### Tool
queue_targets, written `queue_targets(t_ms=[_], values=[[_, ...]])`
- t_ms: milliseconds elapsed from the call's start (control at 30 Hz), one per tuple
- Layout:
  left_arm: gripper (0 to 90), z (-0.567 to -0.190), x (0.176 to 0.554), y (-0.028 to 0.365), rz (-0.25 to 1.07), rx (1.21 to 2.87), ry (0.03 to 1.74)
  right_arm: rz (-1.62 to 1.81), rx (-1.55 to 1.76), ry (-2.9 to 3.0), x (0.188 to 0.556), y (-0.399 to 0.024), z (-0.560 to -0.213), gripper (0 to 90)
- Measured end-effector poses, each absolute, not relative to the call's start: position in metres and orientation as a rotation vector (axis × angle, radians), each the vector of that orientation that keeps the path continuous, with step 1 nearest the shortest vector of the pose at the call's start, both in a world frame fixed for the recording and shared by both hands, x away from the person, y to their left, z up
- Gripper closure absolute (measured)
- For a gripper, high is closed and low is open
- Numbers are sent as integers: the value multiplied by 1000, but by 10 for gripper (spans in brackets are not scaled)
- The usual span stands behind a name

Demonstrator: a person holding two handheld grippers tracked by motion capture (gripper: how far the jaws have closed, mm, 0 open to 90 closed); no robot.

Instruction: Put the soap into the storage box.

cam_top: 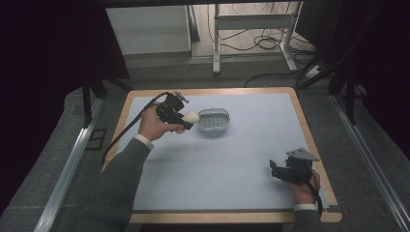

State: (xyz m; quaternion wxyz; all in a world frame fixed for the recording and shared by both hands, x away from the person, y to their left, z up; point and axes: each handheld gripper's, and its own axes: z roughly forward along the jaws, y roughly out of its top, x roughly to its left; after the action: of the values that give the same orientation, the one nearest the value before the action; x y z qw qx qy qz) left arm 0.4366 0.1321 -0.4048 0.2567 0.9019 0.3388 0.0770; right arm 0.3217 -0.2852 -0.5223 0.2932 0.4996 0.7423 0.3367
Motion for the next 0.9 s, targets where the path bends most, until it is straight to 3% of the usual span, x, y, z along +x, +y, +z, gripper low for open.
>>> queue_targets(t_ms=[900], values=[[496, -395, 458, 82, 215, 2523, 846, 900, 1332, 1974, 322, -288, -521, 93]])
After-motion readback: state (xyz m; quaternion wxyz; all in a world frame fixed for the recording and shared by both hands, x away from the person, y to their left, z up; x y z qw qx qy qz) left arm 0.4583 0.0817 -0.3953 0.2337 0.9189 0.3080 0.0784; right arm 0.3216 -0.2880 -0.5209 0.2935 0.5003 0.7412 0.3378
